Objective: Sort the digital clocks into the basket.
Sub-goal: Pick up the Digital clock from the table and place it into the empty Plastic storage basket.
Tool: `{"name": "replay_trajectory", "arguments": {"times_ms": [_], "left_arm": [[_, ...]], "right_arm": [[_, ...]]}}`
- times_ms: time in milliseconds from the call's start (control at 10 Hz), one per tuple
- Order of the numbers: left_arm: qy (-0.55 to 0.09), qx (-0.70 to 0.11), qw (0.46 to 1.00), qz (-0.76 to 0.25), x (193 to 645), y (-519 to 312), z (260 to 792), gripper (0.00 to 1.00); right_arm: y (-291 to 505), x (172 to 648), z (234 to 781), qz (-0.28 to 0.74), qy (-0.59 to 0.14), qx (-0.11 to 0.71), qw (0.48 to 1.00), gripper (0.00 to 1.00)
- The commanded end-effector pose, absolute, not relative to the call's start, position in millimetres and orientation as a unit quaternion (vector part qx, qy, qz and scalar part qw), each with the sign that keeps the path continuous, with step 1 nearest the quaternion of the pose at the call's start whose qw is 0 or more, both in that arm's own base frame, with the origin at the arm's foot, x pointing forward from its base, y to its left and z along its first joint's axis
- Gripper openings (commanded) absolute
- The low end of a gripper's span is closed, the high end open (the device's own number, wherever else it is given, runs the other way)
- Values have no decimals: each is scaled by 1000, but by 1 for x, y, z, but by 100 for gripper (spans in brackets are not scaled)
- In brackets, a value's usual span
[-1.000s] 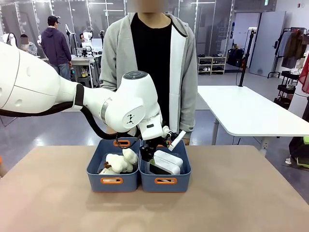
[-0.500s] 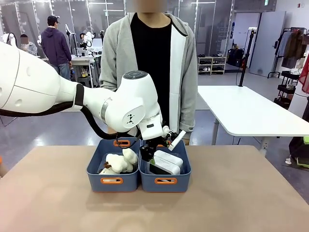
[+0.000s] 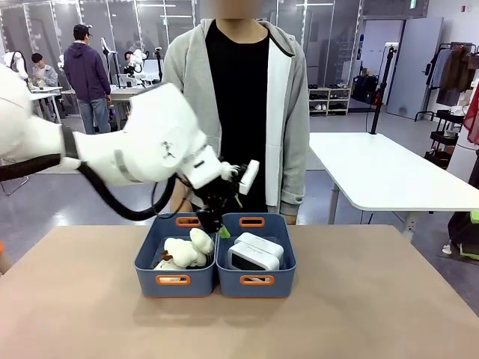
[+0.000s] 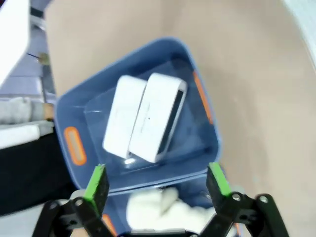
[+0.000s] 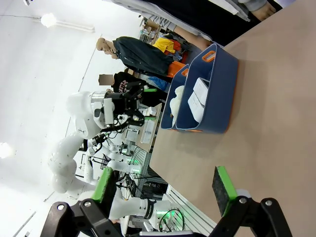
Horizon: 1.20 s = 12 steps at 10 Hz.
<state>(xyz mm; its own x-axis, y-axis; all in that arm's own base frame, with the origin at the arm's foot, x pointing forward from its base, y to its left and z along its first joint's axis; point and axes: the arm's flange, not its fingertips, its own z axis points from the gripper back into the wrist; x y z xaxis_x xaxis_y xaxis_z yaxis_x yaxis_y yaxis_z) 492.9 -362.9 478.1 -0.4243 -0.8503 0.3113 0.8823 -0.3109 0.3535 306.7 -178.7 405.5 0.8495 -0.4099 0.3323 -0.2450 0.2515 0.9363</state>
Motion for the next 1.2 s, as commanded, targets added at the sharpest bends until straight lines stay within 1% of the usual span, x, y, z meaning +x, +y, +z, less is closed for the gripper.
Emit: {"name": "replay_trajectory", "arguments": {"times_ms": [0,100,200,300,400,600,700,800,900,1100], "left_arm": [[-308,-129,567,-753,450,-304,472,100],[-346,-173,584,-713,434,-281,470,100],[-369,-219,613,-663,413,-253,468,100],[-372,-260,631,-629,400,-228,464,100],[-370,-302,646,-595,395,-206,458,100],[-346,-416,648,-536,379,-164,447,100],[-336,-457,653,-502,365,-134,448,100],[-352,-493,641,-472,358,-109,447,100],[-359,-509,645,-443,352,-84,443,100],[-334,-539,664,-396,324,-29,432,100]], "right_arm": [[-179,305,408,-52,-268,610,744,100],[-179,305,408,-52,-268,610,744,100],[-179,305,408,-52,-268,610,744,100],[-179,305,408,-52,-268,610,744,100],[-179,305,408,-52,-268,610,744,100],[-179,305,408,-52,-268,610,744,100],[-179,305,408,-52,-268,610,744,100],[-179,305,408,-52,-268,610,744,100],[-179,305,408,-52,-268,610,744,100],[-179,305,408,-52,-268,610,744,100]]}}
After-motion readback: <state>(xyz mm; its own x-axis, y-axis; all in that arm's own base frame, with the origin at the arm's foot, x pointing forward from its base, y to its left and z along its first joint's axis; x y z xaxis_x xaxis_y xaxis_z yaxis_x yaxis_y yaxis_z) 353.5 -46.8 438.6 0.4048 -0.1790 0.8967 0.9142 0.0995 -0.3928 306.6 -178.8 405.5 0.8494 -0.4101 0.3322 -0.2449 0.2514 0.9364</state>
